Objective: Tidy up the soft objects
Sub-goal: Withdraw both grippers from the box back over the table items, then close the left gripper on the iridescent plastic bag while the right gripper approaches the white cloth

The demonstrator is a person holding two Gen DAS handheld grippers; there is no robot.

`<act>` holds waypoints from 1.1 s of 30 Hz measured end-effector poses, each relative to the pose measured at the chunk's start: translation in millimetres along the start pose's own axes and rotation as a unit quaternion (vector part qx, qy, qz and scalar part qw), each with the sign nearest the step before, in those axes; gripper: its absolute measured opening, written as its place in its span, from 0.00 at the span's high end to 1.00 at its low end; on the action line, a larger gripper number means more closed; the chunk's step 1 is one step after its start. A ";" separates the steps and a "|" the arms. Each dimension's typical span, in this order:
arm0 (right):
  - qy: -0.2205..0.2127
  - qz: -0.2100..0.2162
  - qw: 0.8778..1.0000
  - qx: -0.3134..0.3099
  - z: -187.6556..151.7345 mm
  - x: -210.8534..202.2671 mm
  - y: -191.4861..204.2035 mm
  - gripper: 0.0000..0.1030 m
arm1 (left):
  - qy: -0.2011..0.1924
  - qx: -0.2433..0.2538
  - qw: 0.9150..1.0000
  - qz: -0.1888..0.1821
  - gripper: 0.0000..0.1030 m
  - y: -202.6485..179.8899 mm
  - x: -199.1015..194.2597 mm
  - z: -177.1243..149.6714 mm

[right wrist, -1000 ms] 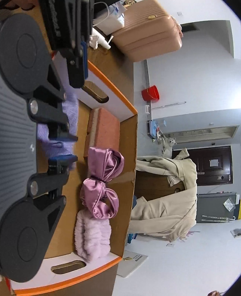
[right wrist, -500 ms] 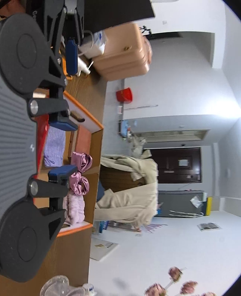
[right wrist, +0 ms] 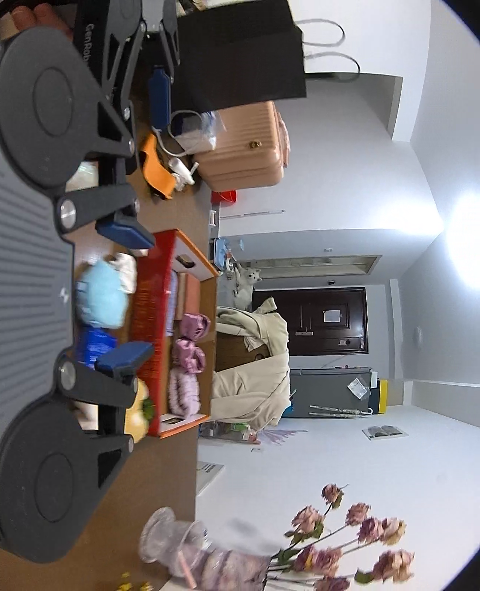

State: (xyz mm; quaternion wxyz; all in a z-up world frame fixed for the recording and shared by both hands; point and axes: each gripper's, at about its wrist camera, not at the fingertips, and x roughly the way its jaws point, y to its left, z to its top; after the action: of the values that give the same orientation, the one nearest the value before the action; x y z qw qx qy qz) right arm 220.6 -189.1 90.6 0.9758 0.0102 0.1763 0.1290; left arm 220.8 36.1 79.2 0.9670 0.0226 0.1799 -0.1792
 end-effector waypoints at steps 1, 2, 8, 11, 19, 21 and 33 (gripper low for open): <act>0.000 -0.001 1.000 -0.003 -7.3 -8.5 2.9 0.46 | 0.001 -0.004 1.000 0.002 0.20 -2.3 -8.0 -8.6; -0.001 -0.002 1.000 -0.004 -15.2 -17.1 5.5 0.45 | 0.001 -0.008 1.000 0.004 0.19 -4.1 -14.4 -16.4; 0.018 -0.009 1.000 0.001 -57.4 -47.8 10.9 0.40 | 0.022 -0.044 0.999 0.015 0.18 -5.9 -42.4 -57.2; 0.025 -0.008 1.000 0.004 -70.8 -56.5 11.5 0.40 | 0.022 -0.050 0.998 0.023 0.18 -6.6 -52.7 -64.6; 0.035 -0.001 0.999 0.012 -75.2 -48.1 10.2 0.40 | 0.026 -0.054 0.997 0.040 0.18 -2.3 -41.7 -66.3; 0.040 0.000 0.999 0.012 -72.2 -38.1 9.6 0.40 | 0.031 -0.056 0.997 0.044 0.18 1.3 -29.5 -65.3; 0.067 0.027 0.997 -0.006 -38.2 68.9 8.9 0.41 | 0.098 -0.080 0.991 0.046 0.36 36.5 68.5 -58.8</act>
State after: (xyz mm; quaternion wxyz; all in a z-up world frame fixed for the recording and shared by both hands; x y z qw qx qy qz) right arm 267.4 -163.9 31.8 0.9580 0.0003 0.2398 0.1570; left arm 273.5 53.4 -0.9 0.9507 -0.0291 0.2860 -0.1166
